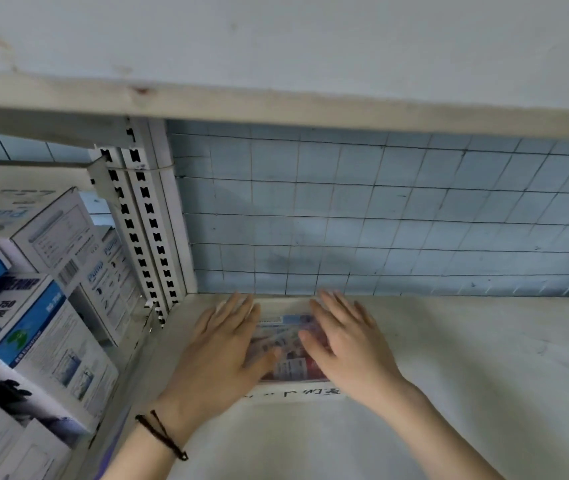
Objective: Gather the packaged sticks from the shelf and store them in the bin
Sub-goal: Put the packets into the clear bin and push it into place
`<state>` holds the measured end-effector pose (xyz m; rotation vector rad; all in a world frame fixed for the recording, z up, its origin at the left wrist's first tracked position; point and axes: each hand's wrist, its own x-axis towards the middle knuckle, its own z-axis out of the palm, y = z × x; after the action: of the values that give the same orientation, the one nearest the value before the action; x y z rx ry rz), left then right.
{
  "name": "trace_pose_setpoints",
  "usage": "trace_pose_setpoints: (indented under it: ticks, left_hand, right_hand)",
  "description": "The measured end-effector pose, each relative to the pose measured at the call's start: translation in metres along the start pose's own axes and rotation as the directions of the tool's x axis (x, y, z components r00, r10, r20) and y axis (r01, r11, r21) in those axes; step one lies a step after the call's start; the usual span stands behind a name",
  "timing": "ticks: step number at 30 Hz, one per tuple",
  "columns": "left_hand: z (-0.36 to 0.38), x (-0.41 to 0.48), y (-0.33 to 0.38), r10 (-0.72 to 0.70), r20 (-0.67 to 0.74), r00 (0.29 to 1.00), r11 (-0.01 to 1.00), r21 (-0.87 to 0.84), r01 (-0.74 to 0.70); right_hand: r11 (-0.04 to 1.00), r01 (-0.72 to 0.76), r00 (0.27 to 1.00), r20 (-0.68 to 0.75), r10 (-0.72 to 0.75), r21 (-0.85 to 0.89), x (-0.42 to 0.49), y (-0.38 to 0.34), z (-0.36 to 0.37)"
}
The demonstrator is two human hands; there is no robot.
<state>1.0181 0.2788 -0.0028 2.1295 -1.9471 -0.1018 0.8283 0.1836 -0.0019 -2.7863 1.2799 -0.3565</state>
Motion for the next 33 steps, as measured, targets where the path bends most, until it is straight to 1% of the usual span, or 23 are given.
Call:
trace_pose_setpoints:
  ticks: [2, 4, 8, 11, 12, 14, 16, 17, 18, 19, 20, 21, 24, 25, 27, 28, 30, 31, 33]
  left_hand:
    - [0.005, -0.006, 0.003, 0.005, 0.037, 0.999, 1.0, 0.024, -0.005]
    - [0.009, -0.006, 0.001, 0.008, 0.075, 0.997, 1.0, 0.029, -0.01]
    - [0.012, -0.003, -0.002, 0.029, 0.074, 0.997, 0.999, 0.03, -0.032]
    - [0.014, -0.003, -0.003, 0.023, 0.054, 0.998, 1.0, 0.012, -0.024]
    - [0.015, -0.004, -0.002, 0.021, 0.043, 0.999, 1.0, 0.005, -0.022]
    - [0.015, -0.006, -0.001, 0.024, -0.031, 0.999, 0.999, -0.044, -0.026]
    - [0.02, -0.008, -0.002, 0.0, -0.138, 0.99, 0.982, -0.185, -0.026]
    - [0.022, -0.011, -0.001, -0.058, -0.182, 0.982, 0.948, -0.319, -0.003]
    - [0.023, -0.015, 0.0, -0.142, -0.204, 0.969, 0.88, -0.474, 0.029]
    - [0.024, -0.019, 0.001, -0.231, -0.204, 0.951, 0.79, -0.61, 0.061]
    - [0.023, -0.023, 0.001, -0.284, -0.19, 0.94, 0.715, -0.695, 0.076]
    - [0.022, -0.027, 0.0, -0.3, -0.161, 0.94, 0.664, -0.743, 0.085]
    - [0.033, -0.032, -0.007, -0.207, -0.067, 0.976, 0.497, -0.866, 0.046]
    - [0.038, -0.033, -0.009, -0.219, -0.054, 0.974, 0.471, -0.88, 0.057]
    - [0.041, -0.034, -0.01, -0.258, -0.042, 0.965, 0.43, -0.9, 0.076]
    - [0.042, -0.033, -0.01, -0.246, -0.053, 0.968, 0.412, -0.91, 0.055]
    - [0.04, -0.033, -0.009, -0.208, -0.06, 0.976, 0.416, -0.909, 0.033]
    - [0.037, -0.033, -0.007, -0.191, -0.066, 0.979, 0.438, -0.898, 0.025]
    - [0.035, -0.034, -0.005, -0.168, -0.088, 0.982, 0.449, -0.894, -0.003]
  right_hand:
    - [1.0, 0.029, 0.998, 0.05, -0.029, -0.004, -0.009, -0.007, 0.003]
    - [1.0, 0.009, 0.998, 0.058, -0.009, 0.008, -0.01, -0.008, 0.008]
    - [1.0, -0.01, 0.997, -0.078, 0.009, -0.019, -0.008, -0.005, 0.016]
    - [0.999, -0.003, 0.991, -0.136, 0.009, 0.05, -0.01, -0.006, 0.021]
    - [0.998, 0.001, 0.987, -0.162, 0.01, 0.069, -0.011, -0.005, 0.024]
    - [0.995, 0.027, 0.98, -0.199, -0.007, 0.101, -0.011, -0.004, 0.025]
    - [0.967, 0.058, 0.974, -0.225, -0.001, 0.247, -0.011, 0.0, 0.024]
    - [0.93, 0.064, 0.979, -0.203, 0.011, 0.361, -0.012, 0.003, 0.022]
    - [0.875, 0.07, 0.984, -0.175, 0.017, 0.479, -0.015, 0.007, 0.021]
    - [0.819, 0.076, 0.985, -0.17, 0.026, 0.568, -0.019, 0.011, 0.021]
    - [0.776, 0.064, 0.986, -0.158, 0.046, 0.628, -0.024, 0.016, 0.023]
    - [0.746, 0.04, 0.99, -0.128, 0.06, 0.665, -0.029, 0.02, 0.025]
    - [0.677, 0.022, 0.999, -0.041, 0.012, 0.736, -0.036, 0.027, 0.031]
    - [0.652, 0.021, 1.0, -0.02, -0.009, 0.758, -0.037, 0.027, 0.031]
    - [0.636, -0.007, 1.0, 0.021, -0.015, 0.771, -0.036, 0.026, 0.029]
    - [0.635, -0.02, 0.999, 0.034, -0.011, 0.772, -0.036, 0.025, 0.028]
    - [0.64, -0.026, 0.999, 0.04, -0.007, 0.768, -0.037, 0.026, 0.03]
    - [0.642, -0.027, 0.999, 0.038, -0.003, 0.767, -0.036, 0.026, 0.031]
    - [0.651, -0.034, 0.999, 0.042, 0.003, 0.758, -0.037, 0.026, 0.031]
